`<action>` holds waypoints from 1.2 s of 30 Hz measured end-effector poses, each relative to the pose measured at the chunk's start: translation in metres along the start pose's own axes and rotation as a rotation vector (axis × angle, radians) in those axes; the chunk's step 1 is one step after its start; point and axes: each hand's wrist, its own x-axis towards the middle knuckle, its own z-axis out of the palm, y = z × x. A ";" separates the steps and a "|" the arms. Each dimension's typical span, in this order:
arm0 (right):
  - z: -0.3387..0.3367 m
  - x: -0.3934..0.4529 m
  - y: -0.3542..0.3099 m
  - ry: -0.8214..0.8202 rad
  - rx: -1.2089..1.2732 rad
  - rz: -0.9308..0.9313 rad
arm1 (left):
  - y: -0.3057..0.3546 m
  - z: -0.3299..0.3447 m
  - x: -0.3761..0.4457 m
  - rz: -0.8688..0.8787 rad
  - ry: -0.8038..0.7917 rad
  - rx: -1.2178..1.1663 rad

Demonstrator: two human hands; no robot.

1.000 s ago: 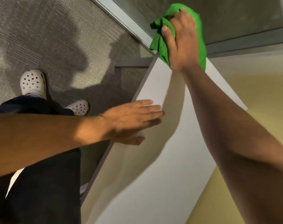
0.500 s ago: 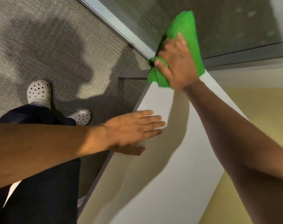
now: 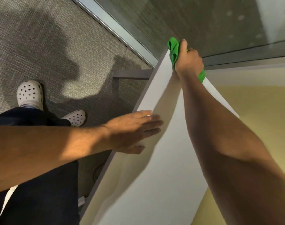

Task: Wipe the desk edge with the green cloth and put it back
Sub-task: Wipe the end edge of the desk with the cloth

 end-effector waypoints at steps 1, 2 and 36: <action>0.002 -0.006 -0.008 0.032 0.037 -0.036 | 0.001 0.000 0.000 0.000 -0.012 -0.016; 0.005 -0.016 -0.013 0.087 0.059 -0.137 | 0.001 0.000 0.000 0.001 -0.024 -0.032; 0.016 -0.030 0.043 -0.046 -0.197 -1.326 | 0.003 0.008 0.003 -0.036 -0.019 -0.062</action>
